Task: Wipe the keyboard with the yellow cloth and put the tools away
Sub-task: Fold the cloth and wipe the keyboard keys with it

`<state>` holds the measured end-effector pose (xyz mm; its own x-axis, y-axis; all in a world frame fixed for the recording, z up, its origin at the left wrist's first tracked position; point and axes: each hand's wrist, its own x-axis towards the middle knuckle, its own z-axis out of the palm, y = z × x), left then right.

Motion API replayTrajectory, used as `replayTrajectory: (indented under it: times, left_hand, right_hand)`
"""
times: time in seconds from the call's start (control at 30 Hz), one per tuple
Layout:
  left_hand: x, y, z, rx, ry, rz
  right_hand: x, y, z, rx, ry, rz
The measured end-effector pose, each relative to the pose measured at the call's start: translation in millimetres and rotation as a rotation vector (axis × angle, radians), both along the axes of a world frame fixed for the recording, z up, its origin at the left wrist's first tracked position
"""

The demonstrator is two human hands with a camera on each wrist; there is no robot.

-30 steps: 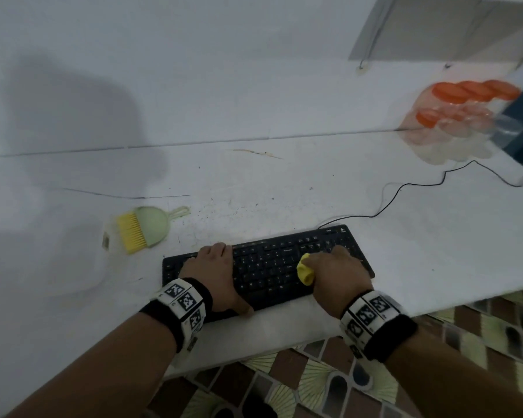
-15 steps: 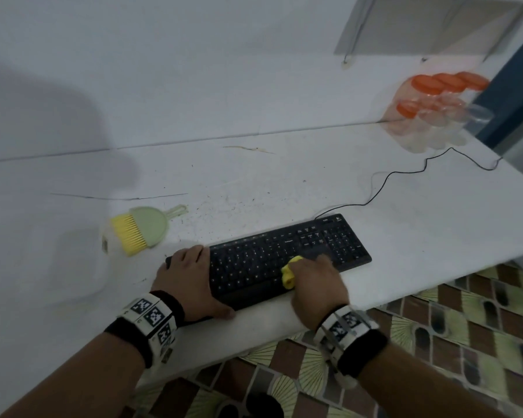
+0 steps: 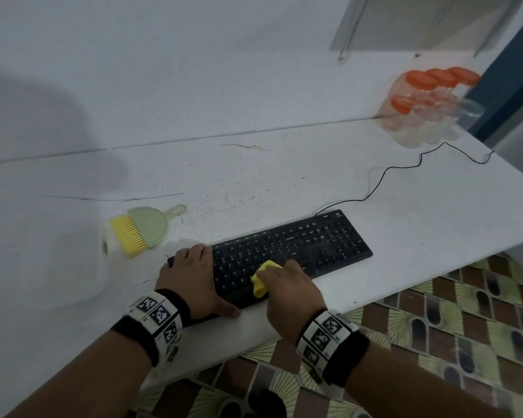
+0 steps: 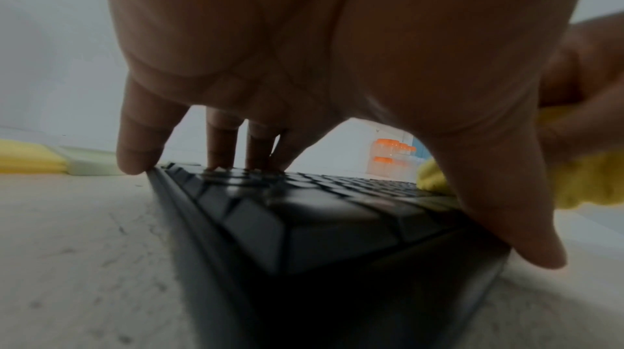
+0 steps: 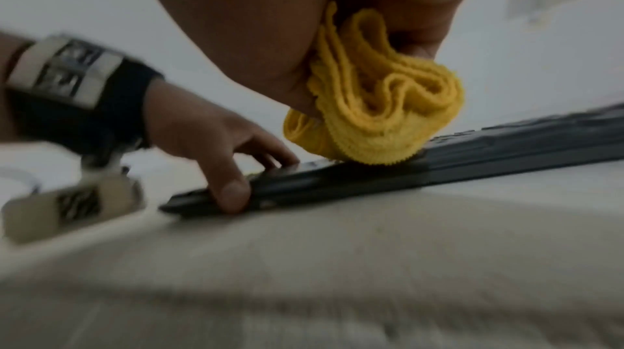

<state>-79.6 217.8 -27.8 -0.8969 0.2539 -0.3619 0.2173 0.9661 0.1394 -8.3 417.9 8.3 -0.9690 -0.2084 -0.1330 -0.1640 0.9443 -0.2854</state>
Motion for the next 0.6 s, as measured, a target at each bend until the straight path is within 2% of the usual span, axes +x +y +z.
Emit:
replayTrajectory:
  times: [0.07, 0.13, 0.17, 0.2, 0.3, 0.33, 0.43, 0.5, 0.53, 0.6]
  left_hand:
    - [0, -1, 0, 0.008, 0.010, -0.001]
    - [0, -1, 0, 0.010, -0.003, 0.002]
    - [0, -1, 1, 0.008, -0.007, 0.001]
    - [0, -1, 0, 0.008, -0.002, 0.002]
    - [0, -1, -1, 0.016, 0.016, -0.003]
    - [0, -2, -1, 0.020, 0.020, -0.007]
    - [-1, -3, -2, 0.030, 0.023, -0.005]
    - [-1, -2, -1, 0.026, 0.008, -0.007]
    - [-1, -1, -1, 0.025, 0.002, -0.005]
    - [-2, -1, -2, 0.032, 0.006, 0.001]
  right_hand:
    - [-15, 9, 6, -0.048, 0.040, -0.161]
    - [-31, 25, 8, 0.030, 0.084, -0.324]
    - [-34, 26, 9, 0.071, 0.077, -0.348]
    - [-33, 19, 9, 0.067, 0.049, -0.323]
    - [-15, -19, 3, 0.000, -0.078, -0.050]
    - [-15, -22, 2, -0.028, -0.083, -0.018]
    - [-41, 2, 8, -0.057, 0.011, -0.213]
    - [-51, 14, 11, 0.071, 0.042, -0.283]
    - [-50, 10, 12, 0.092, 0.031, -0.274]
    - [-37, -12, 12, 0.059, -0.032, -0.147]
